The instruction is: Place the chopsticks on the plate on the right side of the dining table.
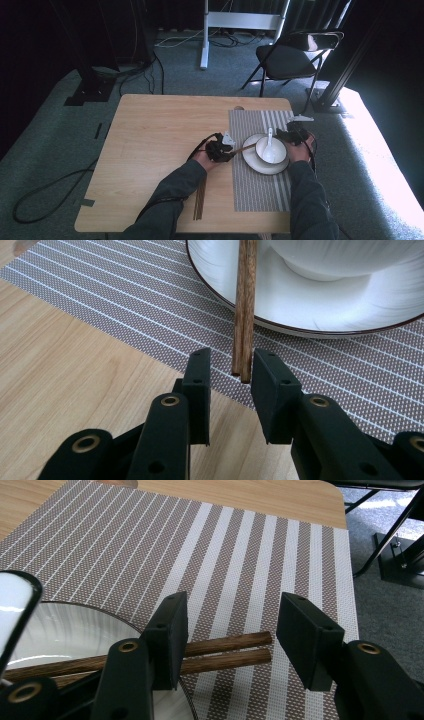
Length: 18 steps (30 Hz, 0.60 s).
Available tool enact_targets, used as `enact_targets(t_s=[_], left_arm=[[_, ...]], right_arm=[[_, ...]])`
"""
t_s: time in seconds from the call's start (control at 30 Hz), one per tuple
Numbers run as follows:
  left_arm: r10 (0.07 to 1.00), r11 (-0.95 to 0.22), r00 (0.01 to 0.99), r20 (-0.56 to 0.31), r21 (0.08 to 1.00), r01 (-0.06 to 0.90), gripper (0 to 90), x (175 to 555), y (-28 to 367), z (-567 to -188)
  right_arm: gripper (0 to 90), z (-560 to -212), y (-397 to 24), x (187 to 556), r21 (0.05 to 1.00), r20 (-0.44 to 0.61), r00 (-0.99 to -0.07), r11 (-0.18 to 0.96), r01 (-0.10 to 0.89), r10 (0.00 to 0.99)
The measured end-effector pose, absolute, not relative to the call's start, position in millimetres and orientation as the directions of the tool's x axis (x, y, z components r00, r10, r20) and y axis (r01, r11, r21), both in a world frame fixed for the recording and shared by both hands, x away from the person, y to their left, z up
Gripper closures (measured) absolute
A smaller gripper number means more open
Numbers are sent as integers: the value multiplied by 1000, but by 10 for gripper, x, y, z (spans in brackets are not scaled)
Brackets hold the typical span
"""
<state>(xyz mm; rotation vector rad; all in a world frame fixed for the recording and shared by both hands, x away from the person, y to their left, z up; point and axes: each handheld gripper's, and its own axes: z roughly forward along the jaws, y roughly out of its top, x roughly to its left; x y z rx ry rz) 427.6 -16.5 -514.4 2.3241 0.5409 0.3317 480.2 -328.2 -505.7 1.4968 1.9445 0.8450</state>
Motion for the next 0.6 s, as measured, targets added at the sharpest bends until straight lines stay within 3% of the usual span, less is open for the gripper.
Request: enact_targets(t_s=[0.6], left_arm=[[476, -704, 866, 150, 655, 273, 771, 4334, -271, -5120]], right_arm=[[463, -5056, -3282, 4796, 722, -82, -266, 241, 649, 961]])
